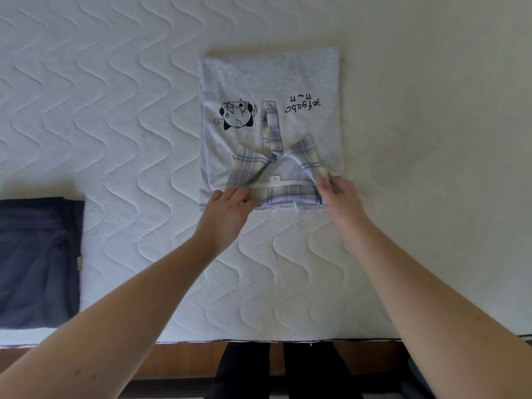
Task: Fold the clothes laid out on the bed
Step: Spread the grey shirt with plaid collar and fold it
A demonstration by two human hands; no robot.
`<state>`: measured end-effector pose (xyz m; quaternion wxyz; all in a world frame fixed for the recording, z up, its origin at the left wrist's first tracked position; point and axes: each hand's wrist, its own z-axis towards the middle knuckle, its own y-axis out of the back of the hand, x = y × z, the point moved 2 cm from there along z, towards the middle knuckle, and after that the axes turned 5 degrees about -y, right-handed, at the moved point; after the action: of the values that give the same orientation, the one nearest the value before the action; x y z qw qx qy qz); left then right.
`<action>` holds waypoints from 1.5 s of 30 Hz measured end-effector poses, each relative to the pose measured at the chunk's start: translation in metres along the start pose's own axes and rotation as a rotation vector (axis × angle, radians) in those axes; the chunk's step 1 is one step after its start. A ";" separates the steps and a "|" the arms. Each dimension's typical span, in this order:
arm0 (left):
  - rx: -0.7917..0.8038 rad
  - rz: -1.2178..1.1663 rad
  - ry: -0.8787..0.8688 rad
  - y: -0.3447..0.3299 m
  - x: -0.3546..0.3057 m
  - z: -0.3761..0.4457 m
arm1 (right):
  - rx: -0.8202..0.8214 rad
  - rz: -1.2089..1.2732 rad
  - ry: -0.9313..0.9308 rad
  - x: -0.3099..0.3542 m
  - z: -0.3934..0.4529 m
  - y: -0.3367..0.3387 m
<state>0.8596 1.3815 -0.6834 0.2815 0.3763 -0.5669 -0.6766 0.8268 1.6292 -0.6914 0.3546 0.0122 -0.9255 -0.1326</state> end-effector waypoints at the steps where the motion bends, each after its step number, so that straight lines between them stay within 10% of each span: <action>1: -0.012 -0.015 0.001 -0.002 -0.003 -0.001 | -0.065 -0.109 0.076 -0.002 -0.003 0.000; 12: -0.106 -0.567 1.020 -0.010 -0.014 0.006 | -0.272 -0.819 0.361 0.001 -0.011 -0.019; 20: -0.124 -0.580 1.003 -0.008 -0.009 0.014 | -0.256 -0.973 0.674 -0.013 -0.016 -0.011; 28: -0.233 -0.819 1.172 -0.012 -0.015 0.000 | -0.296 -0.697 0.284 -0.019 -0.015 -0.026; 40: -0.185 -0.410 0.965 -0.004 -0.015 0.007 | -0.333 -1.033 0.766 0.010 -0.012 -0.031; 45: -0.046 -0.857 1.098 -0.004 0.030 0.034 | -0.139 -0.668 0.406 0.033 0.011 -0.052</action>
<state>0.8147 1.3767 -0.6902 0.2437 0.8484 -0.1296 -0.4516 0.7910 1.5780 -0.6905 0.4678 0.3147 -0.7703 -0.2979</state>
